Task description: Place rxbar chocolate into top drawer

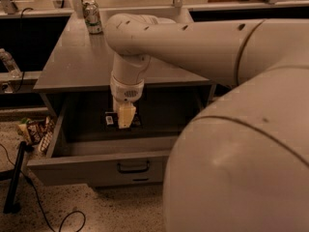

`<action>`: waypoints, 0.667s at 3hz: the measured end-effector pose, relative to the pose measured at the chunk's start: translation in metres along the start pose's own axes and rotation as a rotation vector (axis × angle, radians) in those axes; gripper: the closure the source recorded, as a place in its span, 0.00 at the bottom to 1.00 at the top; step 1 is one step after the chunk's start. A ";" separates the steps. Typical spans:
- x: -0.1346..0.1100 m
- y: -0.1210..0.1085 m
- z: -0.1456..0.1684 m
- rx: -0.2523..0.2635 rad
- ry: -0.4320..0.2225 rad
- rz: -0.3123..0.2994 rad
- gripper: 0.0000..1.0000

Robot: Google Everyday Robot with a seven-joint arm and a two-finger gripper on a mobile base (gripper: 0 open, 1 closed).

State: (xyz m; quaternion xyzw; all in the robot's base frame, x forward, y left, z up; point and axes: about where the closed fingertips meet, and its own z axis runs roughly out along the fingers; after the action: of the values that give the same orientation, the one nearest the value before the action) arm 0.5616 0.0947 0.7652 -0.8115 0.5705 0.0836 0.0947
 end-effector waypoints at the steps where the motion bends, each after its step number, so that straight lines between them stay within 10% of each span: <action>1: 0.016 -0.019 0.026 0.047 0.056 -0.004 1.00; 2: 0.031 -0.027 0.062 0.036 0.078 0.022 1.00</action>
Offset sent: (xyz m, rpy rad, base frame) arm 0.0466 -0.0047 -0.1116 -0.0907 -0.0351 -0.0655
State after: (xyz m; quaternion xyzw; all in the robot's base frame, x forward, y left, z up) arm 0.5955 0.0908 0.6996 -0.8060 0.5842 0.0426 0.0859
